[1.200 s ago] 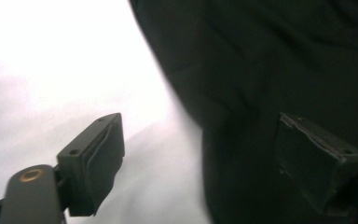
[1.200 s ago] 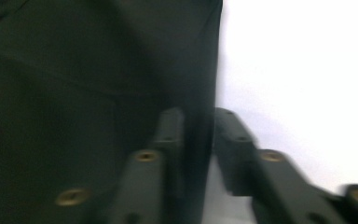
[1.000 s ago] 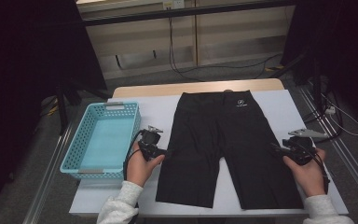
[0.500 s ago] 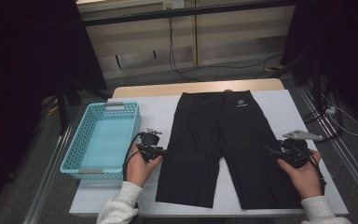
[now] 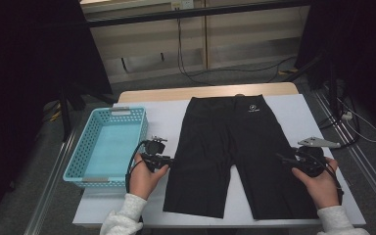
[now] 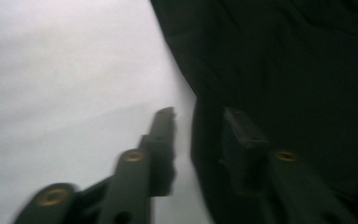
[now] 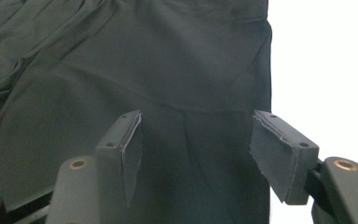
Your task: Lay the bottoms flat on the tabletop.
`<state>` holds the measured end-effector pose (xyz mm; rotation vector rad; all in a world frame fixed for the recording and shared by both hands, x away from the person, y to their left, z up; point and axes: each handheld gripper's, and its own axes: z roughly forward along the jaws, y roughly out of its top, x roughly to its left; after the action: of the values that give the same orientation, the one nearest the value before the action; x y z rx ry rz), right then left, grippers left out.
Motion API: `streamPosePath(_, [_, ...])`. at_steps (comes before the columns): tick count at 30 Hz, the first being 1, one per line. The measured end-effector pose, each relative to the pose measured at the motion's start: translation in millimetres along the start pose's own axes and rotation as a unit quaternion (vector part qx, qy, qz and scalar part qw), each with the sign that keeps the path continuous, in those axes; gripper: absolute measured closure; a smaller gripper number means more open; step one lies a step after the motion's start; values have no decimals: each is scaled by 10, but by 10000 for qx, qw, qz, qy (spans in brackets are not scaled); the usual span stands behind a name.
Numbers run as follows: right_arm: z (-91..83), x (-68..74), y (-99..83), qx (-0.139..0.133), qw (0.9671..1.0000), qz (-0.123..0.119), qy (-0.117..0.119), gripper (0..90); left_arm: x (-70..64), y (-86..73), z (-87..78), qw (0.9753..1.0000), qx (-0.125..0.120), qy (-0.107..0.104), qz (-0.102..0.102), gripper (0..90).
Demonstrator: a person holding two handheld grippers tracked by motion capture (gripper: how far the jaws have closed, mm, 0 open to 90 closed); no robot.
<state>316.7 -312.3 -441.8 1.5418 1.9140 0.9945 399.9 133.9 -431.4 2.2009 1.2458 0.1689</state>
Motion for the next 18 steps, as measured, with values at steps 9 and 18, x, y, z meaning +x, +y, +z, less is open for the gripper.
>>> streamPosePath(9, [-27, 27, 31, -182, 9998, 39, 119, 300, -81, -196, 27, 9978, -164, 106, 628, 350])
streamPosePath(18, [-6, 102, 66, -239, 9994, -88, 238, 290, -235, -304, -5, 9969, -243, 280, 692, 536])
